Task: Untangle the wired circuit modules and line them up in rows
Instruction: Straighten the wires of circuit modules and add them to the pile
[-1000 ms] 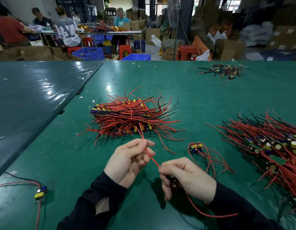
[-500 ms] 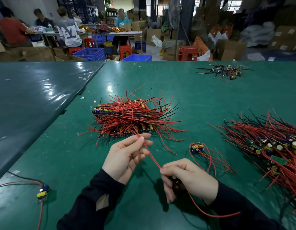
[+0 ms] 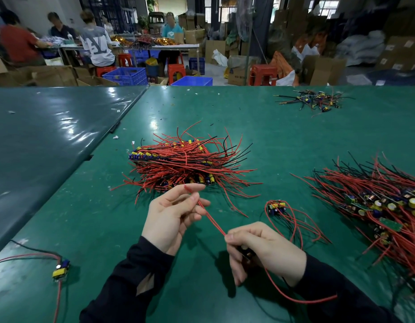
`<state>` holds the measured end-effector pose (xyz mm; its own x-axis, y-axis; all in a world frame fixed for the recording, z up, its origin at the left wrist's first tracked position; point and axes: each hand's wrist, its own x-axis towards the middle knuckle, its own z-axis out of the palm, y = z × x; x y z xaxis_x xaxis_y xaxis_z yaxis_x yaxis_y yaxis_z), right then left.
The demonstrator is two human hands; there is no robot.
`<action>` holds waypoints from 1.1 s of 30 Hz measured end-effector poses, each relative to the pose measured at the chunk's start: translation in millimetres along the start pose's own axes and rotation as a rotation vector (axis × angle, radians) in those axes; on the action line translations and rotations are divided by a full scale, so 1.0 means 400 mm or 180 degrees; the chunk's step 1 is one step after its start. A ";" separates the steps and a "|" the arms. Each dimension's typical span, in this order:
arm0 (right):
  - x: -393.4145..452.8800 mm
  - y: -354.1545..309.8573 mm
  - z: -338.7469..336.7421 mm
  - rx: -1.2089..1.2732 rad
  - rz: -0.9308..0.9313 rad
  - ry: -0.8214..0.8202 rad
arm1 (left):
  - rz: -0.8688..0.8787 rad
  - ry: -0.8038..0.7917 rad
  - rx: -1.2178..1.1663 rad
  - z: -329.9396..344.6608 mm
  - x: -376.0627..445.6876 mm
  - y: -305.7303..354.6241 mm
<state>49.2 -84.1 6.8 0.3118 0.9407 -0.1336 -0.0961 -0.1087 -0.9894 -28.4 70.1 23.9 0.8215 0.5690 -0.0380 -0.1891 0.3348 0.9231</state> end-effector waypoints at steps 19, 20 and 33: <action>-0.002 -0.004 0.005 -0.0221 -0.0207 0.0603 | -0.1151 0.0274 -0.1334 0.005 0.004 0.011; -0.002 -0.002 0.004 -0.0172 -0.0212 0.0655 | -0.1102 0.0211 -0.1374 0.008 0.005 0.007; -0.003 -0.015 -0.004 0.0922 -0.0004 0.0183 | -0.1171 -0.1115 -0.0494 0.034 -0.033 -0.034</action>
<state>50.8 -85.2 12.8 0.3643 0.9202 -0.1434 -0.3589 -0.0034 -0.9334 -29.4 48.0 17.1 0.9740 0.1170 -0.1941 0.0898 0.5872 0.8044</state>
